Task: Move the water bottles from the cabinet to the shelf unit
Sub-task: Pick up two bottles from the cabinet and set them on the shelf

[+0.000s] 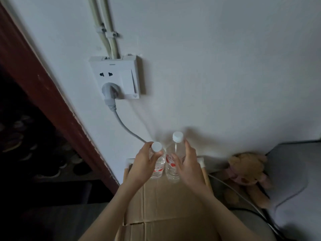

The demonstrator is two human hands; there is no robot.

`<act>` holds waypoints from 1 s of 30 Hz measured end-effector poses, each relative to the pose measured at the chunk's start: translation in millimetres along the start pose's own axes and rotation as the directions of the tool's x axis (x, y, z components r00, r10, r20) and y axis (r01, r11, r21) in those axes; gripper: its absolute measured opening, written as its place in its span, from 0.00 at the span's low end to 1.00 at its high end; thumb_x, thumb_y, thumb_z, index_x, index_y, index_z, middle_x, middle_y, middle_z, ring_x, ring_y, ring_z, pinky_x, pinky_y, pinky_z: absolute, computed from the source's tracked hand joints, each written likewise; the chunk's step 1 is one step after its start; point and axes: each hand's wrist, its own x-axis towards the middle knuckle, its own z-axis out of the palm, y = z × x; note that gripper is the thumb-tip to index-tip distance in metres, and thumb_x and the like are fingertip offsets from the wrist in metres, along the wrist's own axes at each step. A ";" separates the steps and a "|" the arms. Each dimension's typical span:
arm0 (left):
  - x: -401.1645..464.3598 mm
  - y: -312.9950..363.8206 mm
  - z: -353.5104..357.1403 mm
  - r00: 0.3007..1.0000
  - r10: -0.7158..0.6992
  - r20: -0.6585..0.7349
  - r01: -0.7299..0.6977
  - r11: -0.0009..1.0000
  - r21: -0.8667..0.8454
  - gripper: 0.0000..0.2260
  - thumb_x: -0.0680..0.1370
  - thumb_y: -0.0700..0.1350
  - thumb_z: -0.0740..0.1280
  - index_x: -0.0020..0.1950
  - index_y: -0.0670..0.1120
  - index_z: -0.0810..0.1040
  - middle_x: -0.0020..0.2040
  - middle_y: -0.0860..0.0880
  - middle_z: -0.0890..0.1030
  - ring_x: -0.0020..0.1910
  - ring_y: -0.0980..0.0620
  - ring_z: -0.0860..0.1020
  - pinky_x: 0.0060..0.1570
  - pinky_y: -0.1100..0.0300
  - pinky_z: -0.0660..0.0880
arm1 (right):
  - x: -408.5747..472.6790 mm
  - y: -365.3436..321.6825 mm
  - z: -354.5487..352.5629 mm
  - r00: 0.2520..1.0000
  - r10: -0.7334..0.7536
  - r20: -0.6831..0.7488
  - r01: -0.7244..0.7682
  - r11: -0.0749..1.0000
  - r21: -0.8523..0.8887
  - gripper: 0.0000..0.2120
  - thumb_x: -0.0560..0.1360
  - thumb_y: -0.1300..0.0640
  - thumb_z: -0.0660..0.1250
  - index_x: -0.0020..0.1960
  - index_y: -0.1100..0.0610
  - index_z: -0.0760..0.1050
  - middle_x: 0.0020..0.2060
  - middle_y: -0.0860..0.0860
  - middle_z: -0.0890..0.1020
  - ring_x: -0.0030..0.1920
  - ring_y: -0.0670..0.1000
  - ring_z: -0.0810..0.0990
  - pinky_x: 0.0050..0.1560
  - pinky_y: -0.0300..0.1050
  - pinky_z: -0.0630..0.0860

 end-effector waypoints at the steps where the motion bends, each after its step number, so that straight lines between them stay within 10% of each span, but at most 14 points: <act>1: 1.2 -1.2 2.3 1.000 -0.015 0.000 0.015 1.000 0.004 0.13 0.76 0.48 0.63 0.59 0.46 0.70 0.47 0.54 0.76 0.50 0.52 0.75 0.45 0.63 0.66 | 0.5 5.0 0.5 1.000 0.013 -0.005 -0.013 1.000 0.021 0.34 0.74 0.44 0.62 0.73 0.52 0.52 0.70 0.53 0.63 0.65 0.54 0.69 0.61 0.45 0.70; 4: 6.8 -2.2 4.7 0.999 -0.040 -0.003 0.041 0.998 0.039 0.14 0.76 0.51 0.64 0.59 0.48 0.71 0.48 0.56 0.76 0.50 0.55 0.74 0.48 0.63 0.66 | 1.9 13.1 -1.7 1.000 0.025 -0.013 -0.025 0.998 0.059 0.33 0.71 0.45 0.68 0.70 0.51 0.58 0.66 0.50 0.67 0.59 0.52 0.72 0.47 0.30 0.68; 13: 9.2 3.5 -5.8 0.995 0.081 -0.059 -0.067 0.977 0.203 0.19 0.75 0.45 0.66 0.65 0.50 0.68 0.60 0.48 0.77 0.57 0.48 0.76 0.57 0.55 0.73 | 22.5 4.8 -40.7 0.971 -0.142 0.192 0.156 0.986 -0.061 0.25 0.72 0.45 0.67 0.64 0.54 0.66 0.60 0.50 0.74 0.60 0.49 0.73 0.59 0.46 0.72; 21: 25.2 12.5 -22.7 0.941 0.212 0.262 -0.307 0.862 0.404 0.16 0.74 0.31 0.60 0.57 0.46 0.79 0.63 0.48 0.74 0.59 0.48 0.74 0.53 0.70 0.64 | 38.3 -20.9 -65.5 0.804 -0.299 0.514 0.410 0.905 -0.115 0.21 0.77 0.61 0.60 0.69 0.53 0.66 0.66 0.49 0.70 0.65 0.46 0.69 0.64 0.34 0.63; 30: 10.1 24.5 -13.5 0.992 0.098 0.082 -0.126 0.847 0.517 0.17 0.73 0.53 0.67 0.58 0.47 0.75 0.52 0.47 0.74 0.48 0.45 0.76 0.49 0.53 0.73 | 40.3 -24.4 -61.1 0.935 -0.233 0.269 0.330 0.852 -0.406 0.18 0.70 0.44 0.68 0.53 0.55 0.72 0.49 0.49 0.77 0.46 0.49 0.73 0.44 0.43 0.68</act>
